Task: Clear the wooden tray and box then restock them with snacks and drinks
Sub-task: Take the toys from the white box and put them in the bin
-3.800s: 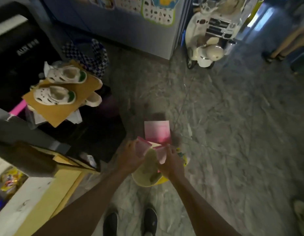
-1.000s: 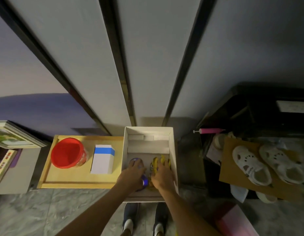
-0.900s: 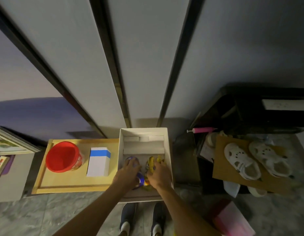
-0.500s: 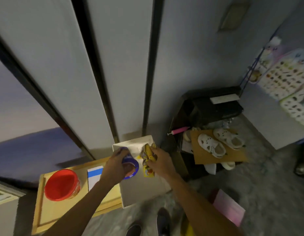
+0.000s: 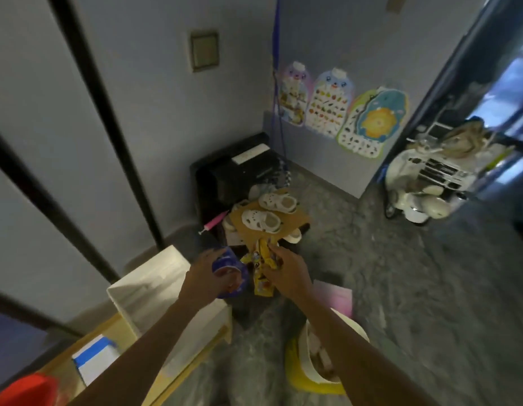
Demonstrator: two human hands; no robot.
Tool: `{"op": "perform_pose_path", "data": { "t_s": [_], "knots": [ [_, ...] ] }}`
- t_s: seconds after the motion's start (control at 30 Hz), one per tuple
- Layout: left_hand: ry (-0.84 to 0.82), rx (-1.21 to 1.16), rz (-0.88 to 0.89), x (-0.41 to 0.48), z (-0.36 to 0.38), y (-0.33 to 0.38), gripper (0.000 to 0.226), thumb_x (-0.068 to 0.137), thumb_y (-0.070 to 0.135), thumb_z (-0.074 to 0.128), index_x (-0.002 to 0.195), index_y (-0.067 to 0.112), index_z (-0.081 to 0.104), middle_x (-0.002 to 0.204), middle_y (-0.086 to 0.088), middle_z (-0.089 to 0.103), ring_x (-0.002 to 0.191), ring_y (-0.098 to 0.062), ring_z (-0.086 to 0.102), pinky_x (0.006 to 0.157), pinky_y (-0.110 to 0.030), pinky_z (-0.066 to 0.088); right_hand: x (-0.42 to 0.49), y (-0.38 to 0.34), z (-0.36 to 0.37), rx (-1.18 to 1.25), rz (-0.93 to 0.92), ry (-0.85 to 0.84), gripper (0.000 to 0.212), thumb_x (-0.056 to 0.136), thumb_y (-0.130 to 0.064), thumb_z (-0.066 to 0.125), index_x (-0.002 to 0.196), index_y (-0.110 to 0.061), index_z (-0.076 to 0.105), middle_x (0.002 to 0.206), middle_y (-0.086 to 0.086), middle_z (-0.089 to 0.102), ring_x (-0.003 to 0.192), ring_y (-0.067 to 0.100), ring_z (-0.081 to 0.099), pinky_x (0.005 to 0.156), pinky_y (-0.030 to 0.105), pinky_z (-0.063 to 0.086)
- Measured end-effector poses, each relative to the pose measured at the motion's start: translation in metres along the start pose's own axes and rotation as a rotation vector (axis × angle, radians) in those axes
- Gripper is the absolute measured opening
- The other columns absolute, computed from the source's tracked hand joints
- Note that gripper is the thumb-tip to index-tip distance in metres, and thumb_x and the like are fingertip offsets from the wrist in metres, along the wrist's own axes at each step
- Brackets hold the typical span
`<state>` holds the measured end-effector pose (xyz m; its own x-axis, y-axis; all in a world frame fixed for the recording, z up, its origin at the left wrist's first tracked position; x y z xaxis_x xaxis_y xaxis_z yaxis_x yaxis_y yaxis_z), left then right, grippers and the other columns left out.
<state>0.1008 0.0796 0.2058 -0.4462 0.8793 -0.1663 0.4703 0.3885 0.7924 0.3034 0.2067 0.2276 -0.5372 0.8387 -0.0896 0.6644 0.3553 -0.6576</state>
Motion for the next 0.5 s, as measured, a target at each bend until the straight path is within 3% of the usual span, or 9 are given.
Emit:
{"op": "perform_pose_path", "data": {
  "t_s": [0.03, 0.13, 0.23, 0.37, 0.5],
  "knots": [
    [-0.045, -0.011, 0.03, 0.001, 0.021, 0.012, 0.043, 0.086, 0.023, 0.085, 0.124, 0.025, 0.066, 0.108, 0.025, 0.072, 0.1, 0.002, 0.068, 0.087, -0.016, 0.053, -0.009, 0.023, -0.011, -0.004, 0.031, 0.018, 0.067, 0.092, -0.041, 0.074, 0.154, -0.026, 0.052, 0.138, -0.002, 0.066, 0.12, 0.018, 0.065, 0.102, 0.041, 0.056],
    [-0.099, 0.032, 0.045, -0.003, 0.083, 0.049, 0.069, 0.082, 0.044, 0.086, 0.143, 0.027, 0.057, 0.135, 0.015, 0.054, 0.12, -0.009, 0.056, 0.107, -0.034, 0.048, -0.044, 0.089, -0.047, 0.058, 0.137, 0.081, 0.067, 0.085, -0.048, 0.073, 0.148, -0.032, 0.057, 0.129, -0.009, 0.07, 0.108, 0.013, 0.069, 0.092, 0.038, 0.06],
    [-0.2, 0.029, 0.087, -0.011, 0.148, 0.08, 0.075, 0.082, 0.052, 0.084, 0.146, 0.029, 0.055, 0.143, 0.007, 0.054, 0.128, -0.016, 0.055, 0.11, -0.039, 0.047, -0.088, 0.136, -0.083, 0.032, 0.214, 0.154, 0.052, 0.085, -0.03, 0.079, 0.136, -0.031, 0.069, 0.115, -0.012, 0.072, 0.1, 0.011, 0.069, 0.079, 0.023, 0.048],
    [-0.308, -0.006, 0.077, -0.023, 0.222, 0.112, 0.077, 0.076, 0.051, 0.083, 0.145, 0.031, 0.056, 0.144, 0.004, 0.055, 0.129, -0.019, 0.056, 0.112, -0.043, 0.048, -0.127, 0.196, -0.109, 0.016, 0.315, 0.172, 0.047, 0.09, -0.029, 0.078, 0.136, -0.027, 0.069, 0.116, -0.003, 0.074, 0.104, 0.018, 0.07, 0.077, 0.025, 0.043],
    [-0.413, -0.035, 0.04, -0.016, 0.295, 0.107, 0.08, 0.066, 0.051, 0.08, 0.141, 0.034, 0.059, 0.14, 0.005, 0.057, 0.125, -0.016, 0.059, 0.11, -0.043, 0.051, -0.144, 0.26, -0.099, 0.078, 0.386, 0.195, 0.052, 0.086, -0.029, 0.081, 0.136, -0.024, 0.068, 0.119, 0.001, 0.073, 0.105, 0.025, 0.069, 0.083, 0.036, 0.053]
  ]
}}
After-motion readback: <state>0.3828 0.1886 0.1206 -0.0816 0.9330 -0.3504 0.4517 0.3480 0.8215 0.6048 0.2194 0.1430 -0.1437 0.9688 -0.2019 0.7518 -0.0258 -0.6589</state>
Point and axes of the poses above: each hand's wrist, its own x-axis towards the middle knuckle, its own z-axis out of the palm, y = z × x, the point moved 3 cm from there along x, towards the middle knuckle
